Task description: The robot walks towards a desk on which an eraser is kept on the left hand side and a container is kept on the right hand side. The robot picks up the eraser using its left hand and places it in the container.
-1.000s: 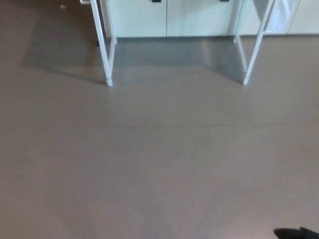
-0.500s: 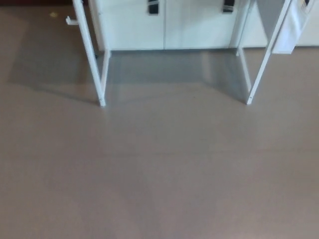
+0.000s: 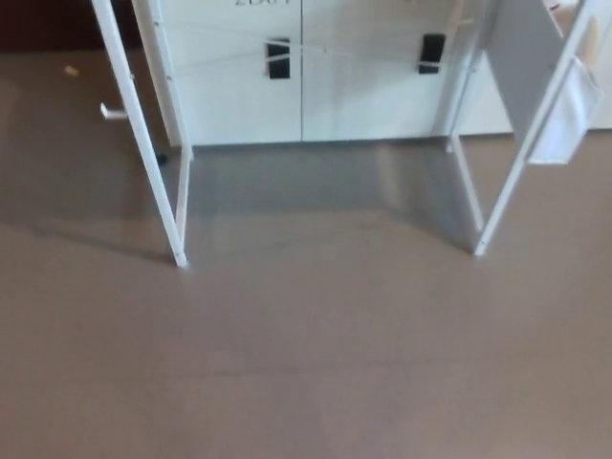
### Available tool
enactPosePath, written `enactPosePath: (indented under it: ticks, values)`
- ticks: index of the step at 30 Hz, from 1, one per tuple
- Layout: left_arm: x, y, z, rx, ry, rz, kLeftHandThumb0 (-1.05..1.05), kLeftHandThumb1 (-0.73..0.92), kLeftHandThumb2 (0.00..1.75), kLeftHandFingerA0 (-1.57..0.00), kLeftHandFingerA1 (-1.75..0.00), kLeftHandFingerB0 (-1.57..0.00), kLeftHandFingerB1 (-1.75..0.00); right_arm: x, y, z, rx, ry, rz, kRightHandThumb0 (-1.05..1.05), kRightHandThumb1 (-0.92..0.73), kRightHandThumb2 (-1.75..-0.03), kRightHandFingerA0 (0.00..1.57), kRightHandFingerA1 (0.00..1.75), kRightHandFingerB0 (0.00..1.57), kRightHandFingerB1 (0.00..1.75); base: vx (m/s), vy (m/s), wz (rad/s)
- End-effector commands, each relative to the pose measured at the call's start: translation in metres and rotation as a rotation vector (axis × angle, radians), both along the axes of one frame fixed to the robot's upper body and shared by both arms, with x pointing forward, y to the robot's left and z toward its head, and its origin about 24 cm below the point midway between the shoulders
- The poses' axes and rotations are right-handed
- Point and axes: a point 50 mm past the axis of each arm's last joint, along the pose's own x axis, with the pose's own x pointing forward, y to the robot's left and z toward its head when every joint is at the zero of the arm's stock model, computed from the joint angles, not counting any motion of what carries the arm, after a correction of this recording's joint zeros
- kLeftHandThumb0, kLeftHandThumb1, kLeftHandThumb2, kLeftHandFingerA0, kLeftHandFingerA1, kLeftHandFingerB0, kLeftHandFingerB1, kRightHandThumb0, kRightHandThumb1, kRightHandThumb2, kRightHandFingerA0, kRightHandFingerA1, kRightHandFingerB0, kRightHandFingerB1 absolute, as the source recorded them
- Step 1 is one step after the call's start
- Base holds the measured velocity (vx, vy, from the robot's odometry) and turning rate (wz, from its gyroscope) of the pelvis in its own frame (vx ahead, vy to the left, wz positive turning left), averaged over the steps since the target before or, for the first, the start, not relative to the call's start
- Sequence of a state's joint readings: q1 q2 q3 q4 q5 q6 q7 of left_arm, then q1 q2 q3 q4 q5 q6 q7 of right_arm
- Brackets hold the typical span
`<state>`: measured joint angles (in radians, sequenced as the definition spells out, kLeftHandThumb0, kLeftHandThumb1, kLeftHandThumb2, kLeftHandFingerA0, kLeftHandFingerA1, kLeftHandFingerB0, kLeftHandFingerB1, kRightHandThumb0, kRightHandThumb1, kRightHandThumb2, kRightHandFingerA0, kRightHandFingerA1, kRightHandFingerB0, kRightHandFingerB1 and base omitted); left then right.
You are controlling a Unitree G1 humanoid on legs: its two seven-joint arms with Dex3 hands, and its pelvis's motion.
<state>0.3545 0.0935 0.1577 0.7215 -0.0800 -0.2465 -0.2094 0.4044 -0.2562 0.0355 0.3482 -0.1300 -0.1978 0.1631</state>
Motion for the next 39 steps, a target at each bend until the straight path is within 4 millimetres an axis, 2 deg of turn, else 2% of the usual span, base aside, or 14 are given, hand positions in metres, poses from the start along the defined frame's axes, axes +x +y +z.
enactPosePath:
  ticks: [1, 5, 12, 13, 25, 30, 31, 34, 35, 39]
  values:
    - [-0.002, 0.014, 0.005, 0.153, -0.027, -0.049, -0.6, 0.41, 0.84, -0.52, -0.68, -0.41, -0.54, 0.003, 0.0, 0.004, -0.018, -0.021, 0.02, -0.13, -0.44, -0.53, 0.67, 0.48, 0.48, 0.44, 0.46, 0.016, 0.14]
    - [-0.006, 0.016, 0.005, 0.203, -0.011, -0.067, -0.66, 0.43, 0.86, -0.53, -0.68, -0.4, -0.53, 0.001, 0.001, 0.004, -0.019, -0.02, 0.028, -0.14, -0.43, -0.54, 0.68, 0.49, 0.48, 0.44, 0.33, -0.009, -0.02]
    - [-0.008, 0.012, 0.004, 0.218, -0.021, -0.075, -0.58, 0.41, 0.86, -0.5, -0.69, -0.39, -0.54, 0.002, 0.003, 0.004, -0.018, -0.018, 0.03, -0.11, -0.43, -0.52, 0.69, 0.48, 0.49, 0.43, 0.19, 0.031, -0.09]
    - [-0.008, 0.011, 0.004, 0.229, -0.027, -0.084, -0.55, 0.54, 0.56, -0.53, -0.67, -0.46, -0.43, 0.002, 0.003, 0.004, -0.02, -0.017, 0.031, -0.12, -0.43, -0.52, 0.7, 0.47, 0.49, 0.43, 0.28, 0.128, 0.17]
    - [-0.006, 0.009, 0.003, 0.284, -0.037, -0.129, -0.58, 0.56, 0.57, -0.54, -0.64, -0.45, -0.42, 0.007, 0.006, 0.005, -0.015, -0.025, 0.045, -0.13, -0.44, -0.53, 0.68, 0.49, 0.48, 0.44, 0.16, 0.043, 0.0]
    - [0.003, 0.002, 0.005, 0.251, -0.079, -0.077, -0.57, 0.54, 0.56, -0.53, -0.64, -0.45, -0.42, 0.011, 0.007, 0.003, 0.002, -0.026, 0.033, -0.11, -0.45, -0.53, 0.68, 0.49, 0.48, 0.44, 0.2, -0.194, 0.13]
    - [0.004, -0.001, 0.004, 0.216, -0.083, -0.047, -0.6, 0.41, 0.85, -0.5, -0.69, -0.38, -0.53, 0.01, 0.007, 0.003, -0.003, -0.025, 0.034, -0.12, -0.45, -0.54, 0.67, 0.49, 0.48, 0.44, 0.26, -0.244, 0.02]
    - [0.004, -0.005, 0.004, 0.215, -0.096, -0.068, -0.62, 0.42, 0.87, -0.49, -0.69, -0.39, -0.54, 0.008, 0.007, 0.004, -0.002, -0.026, 0.037, -0.13, -0.46, -0.54, 0.66, 0.48, 0.47, 0.43, 0.15, -0.097, -0.02]
    - [0.003, -0.006, 0.005, 0.226, -0.1, -0.085, -0.6, 0.56, 0.57, -0.51, -0.66, -0.44, -0.44, 0.008, 0.007, 0.005, -0.008, -0.027, 0.04, -0.13, -0.45, -0.54, 0.67, 0.48, 0.48, 0.43, 0.14, -0.047, -0.06]
    - [0.003, -0.003, 0.005, 0.296, -0.084, -0.122, -0.54, 0.57, 0.57, -0.5, -0.67, -0.43, -0.43, 0.012, 0.008, 0.006, -0.01, -0.032, 0.041, -0.13, -0.45, -0.54, 0.67, 0.49, 0.49, 0.44, 0.12, 0.048, -0.11]
